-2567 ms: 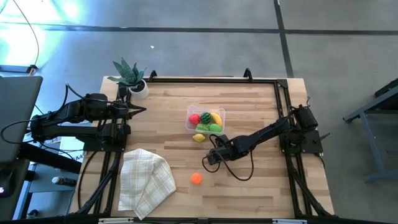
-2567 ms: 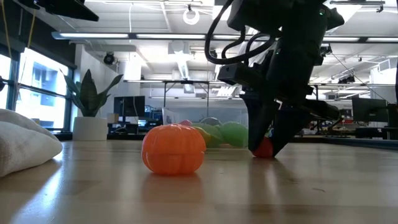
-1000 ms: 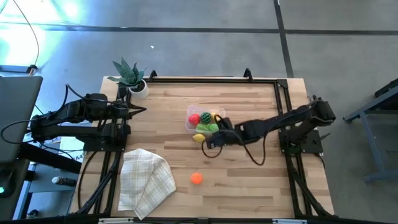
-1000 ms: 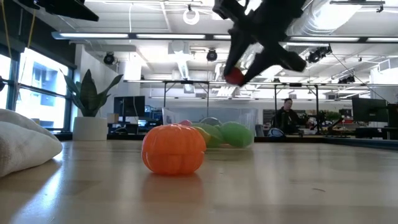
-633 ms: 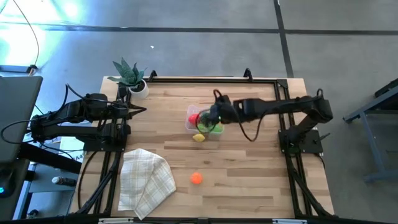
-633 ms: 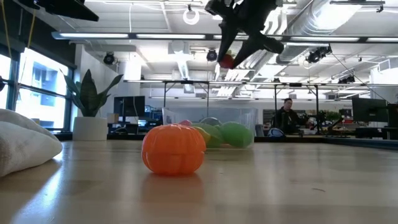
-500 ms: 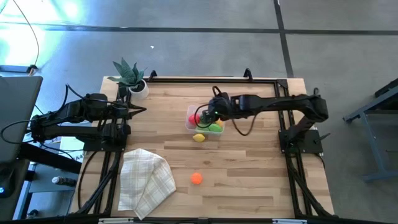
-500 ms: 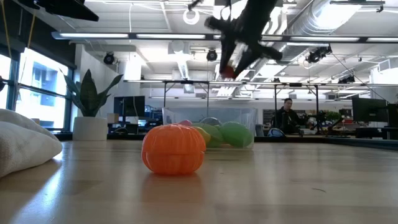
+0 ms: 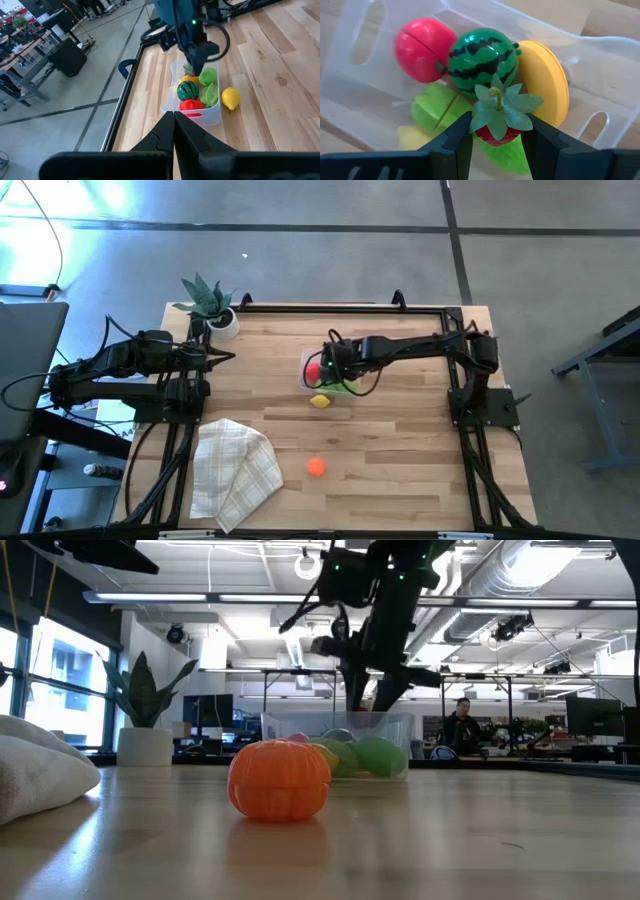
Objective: Pick and placing Produce into tupperware
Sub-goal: Put the strawberry into the transparent bin
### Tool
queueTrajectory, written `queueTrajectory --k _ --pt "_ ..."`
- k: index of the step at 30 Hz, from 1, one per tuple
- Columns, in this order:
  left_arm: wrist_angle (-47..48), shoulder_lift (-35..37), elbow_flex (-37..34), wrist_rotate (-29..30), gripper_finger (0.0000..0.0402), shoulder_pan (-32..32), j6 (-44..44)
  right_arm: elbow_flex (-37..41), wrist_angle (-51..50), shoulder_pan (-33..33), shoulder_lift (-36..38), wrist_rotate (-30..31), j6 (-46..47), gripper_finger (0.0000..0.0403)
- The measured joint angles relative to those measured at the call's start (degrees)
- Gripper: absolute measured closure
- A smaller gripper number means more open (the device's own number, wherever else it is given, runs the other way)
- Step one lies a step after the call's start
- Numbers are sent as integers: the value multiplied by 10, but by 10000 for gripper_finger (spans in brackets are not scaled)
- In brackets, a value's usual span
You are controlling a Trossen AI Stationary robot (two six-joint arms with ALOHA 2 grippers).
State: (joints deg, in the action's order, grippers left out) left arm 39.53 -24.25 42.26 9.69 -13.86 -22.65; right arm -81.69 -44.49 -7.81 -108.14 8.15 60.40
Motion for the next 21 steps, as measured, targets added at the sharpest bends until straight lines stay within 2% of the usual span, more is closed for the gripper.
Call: queueTrajectory --k 21 --pt "0 0 0 0 401 0 0 0 -18 -9 -26 5 -17 271"
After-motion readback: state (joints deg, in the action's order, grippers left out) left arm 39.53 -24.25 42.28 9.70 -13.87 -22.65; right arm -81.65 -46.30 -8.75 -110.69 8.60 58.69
